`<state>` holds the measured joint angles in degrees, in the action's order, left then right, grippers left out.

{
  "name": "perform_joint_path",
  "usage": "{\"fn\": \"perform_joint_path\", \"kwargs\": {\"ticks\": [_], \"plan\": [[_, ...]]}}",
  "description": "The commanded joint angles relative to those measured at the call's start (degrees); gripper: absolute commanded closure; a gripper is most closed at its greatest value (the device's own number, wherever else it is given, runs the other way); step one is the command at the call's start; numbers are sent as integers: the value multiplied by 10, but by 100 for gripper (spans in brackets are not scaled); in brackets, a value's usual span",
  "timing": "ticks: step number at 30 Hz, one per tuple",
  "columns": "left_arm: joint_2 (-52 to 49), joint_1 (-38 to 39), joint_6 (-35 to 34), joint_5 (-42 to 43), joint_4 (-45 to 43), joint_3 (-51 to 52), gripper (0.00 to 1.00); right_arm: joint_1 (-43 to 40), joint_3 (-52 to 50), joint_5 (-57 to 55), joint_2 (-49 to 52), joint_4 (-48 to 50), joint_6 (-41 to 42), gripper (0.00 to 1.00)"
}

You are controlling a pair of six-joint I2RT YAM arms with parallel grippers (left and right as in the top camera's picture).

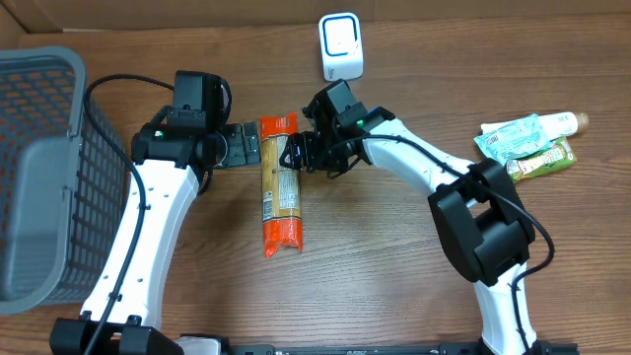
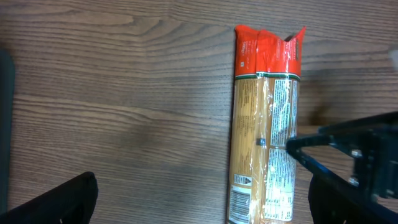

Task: Scan the item barcode
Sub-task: 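Reach the right gripper to the spaghetti package and grasp it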

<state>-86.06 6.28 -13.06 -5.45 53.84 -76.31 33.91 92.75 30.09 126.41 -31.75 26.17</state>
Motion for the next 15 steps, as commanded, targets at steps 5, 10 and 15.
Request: {"fn": "perform_joint_path", "kwargs": {"ticks": [5, 10, 15], "plan": [[-1, 1, 13, -5, -1, -3, 1, 14, 2, 55, 60, 35, -10, 22], [-1, 1, 13, -5, -1, -3, 1, 36, 2, -14, 73, 43, 31, 37], [-1, 1, 13, -5, -1, -3, 0, 51, 2, -23, 91, 56, 56, 54]]}}
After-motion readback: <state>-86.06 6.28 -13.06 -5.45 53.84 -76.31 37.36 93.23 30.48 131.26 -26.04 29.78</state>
